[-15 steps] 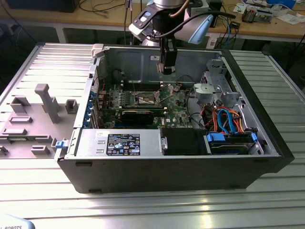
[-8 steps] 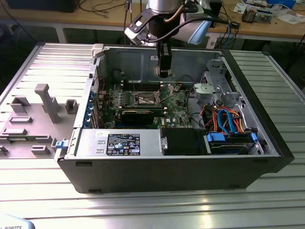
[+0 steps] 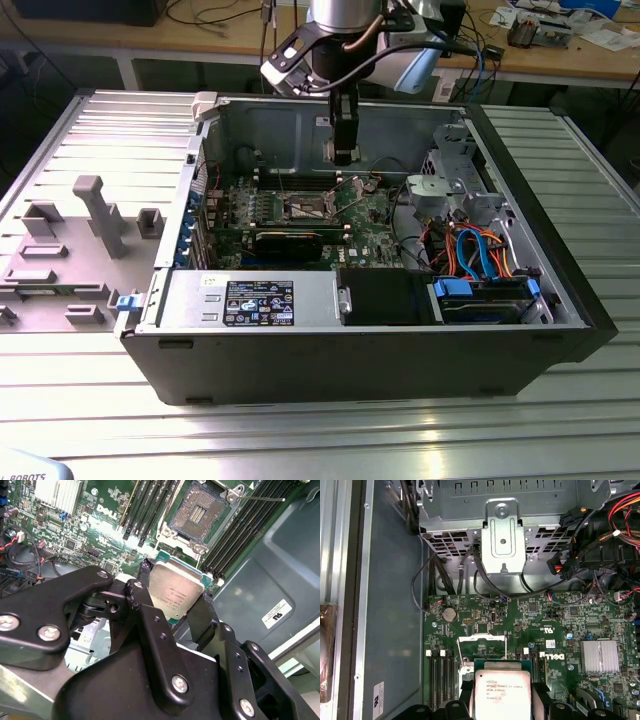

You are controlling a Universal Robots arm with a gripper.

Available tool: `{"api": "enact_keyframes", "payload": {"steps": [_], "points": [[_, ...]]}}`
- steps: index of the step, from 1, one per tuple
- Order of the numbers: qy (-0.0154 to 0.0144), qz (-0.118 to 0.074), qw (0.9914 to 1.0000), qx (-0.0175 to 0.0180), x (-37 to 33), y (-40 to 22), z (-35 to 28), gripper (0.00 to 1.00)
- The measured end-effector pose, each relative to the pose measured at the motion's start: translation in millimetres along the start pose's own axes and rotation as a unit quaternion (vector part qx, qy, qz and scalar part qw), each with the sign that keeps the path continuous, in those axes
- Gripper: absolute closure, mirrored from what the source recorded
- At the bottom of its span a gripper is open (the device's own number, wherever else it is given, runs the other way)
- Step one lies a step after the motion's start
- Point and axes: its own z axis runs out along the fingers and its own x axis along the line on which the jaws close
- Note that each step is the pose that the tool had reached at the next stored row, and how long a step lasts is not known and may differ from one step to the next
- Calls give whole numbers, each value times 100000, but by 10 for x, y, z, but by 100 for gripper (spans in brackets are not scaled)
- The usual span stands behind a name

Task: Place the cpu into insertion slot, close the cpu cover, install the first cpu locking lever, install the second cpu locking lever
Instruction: 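Place the cpu into insertion slot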

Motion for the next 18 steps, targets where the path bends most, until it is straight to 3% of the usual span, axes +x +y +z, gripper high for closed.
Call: {"api": "enact_keyframes", "payload": {"steps": [14, 18], "points": [[2, 10, 100000, -1, -1, -18, 40, 46], [-10, 92, 100000, -1, -3, -34, 94, 46]]}}
